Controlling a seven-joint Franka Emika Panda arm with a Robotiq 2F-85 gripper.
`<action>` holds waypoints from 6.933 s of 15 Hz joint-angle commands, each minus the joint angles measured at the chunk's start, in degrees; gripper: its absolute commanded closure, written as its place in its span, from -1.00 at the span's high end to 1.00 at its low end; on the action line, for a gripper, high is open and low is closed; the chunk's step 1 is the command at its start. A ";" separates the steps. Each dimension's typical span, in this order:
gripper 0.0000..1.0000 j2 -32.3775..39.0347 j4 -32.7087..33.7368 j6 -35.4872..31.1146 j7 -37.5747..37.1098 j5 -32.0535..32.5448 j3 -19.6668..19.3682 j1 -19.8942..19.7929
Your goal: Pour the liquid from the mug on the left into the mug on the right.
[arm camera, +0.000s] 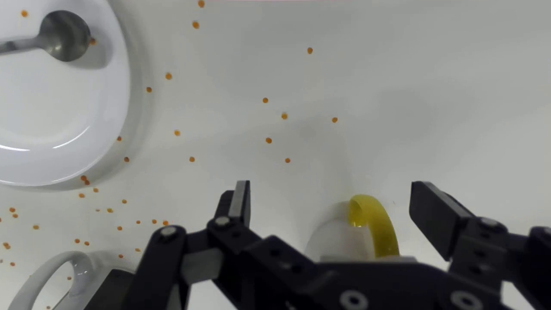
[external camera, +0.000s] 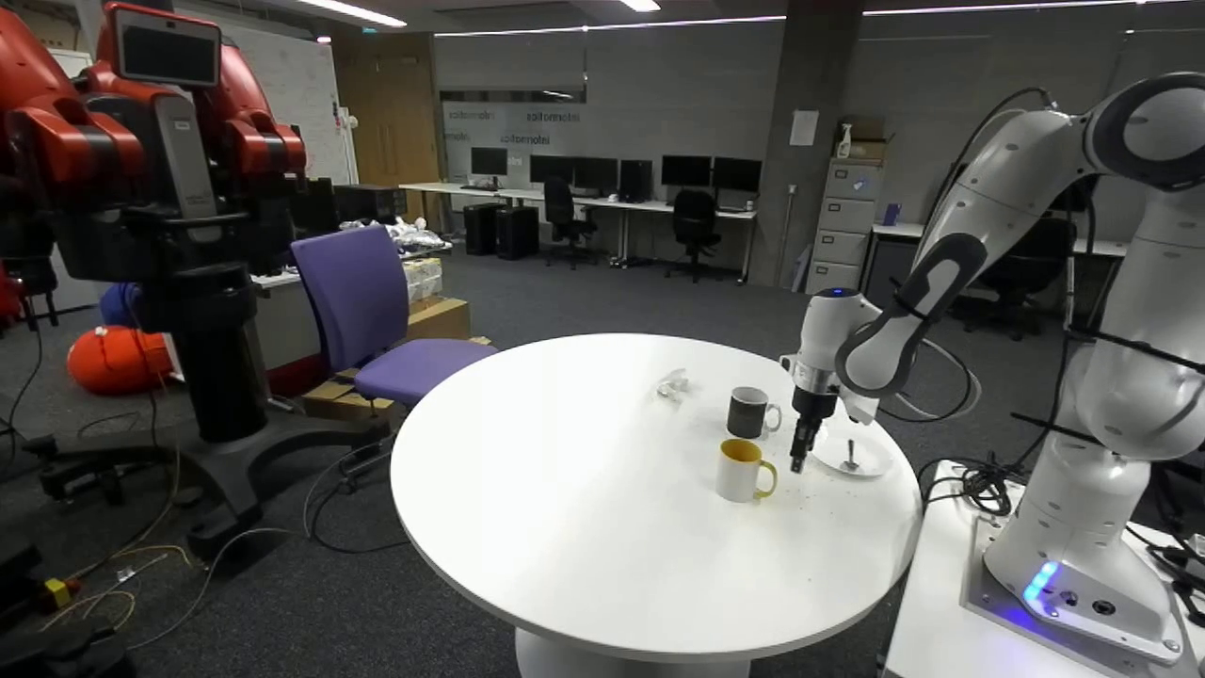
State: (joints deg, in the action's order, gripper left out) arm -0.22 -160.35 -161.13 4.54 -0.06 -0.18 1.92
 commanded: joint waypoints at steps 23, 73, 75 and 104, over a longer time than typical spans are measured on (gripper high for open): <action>-0.97 11.25 7.32 -8.59 -2.64 -2.81 3.89 1.12; -0.91 -9.44 19.24 36.64 30.95 -27.36 -10.95 -4.69; -0.91 -8.97 20.01 37.85 31.99 -28.04 -12.15 -5.26; -0.64 2.80 30.74 57.96 44.75 -30.54 -16.01 -15.30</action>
State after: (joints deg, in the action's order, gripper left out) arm 2.57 -129.69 -103.22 49.35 -30.67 -17.46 -12.09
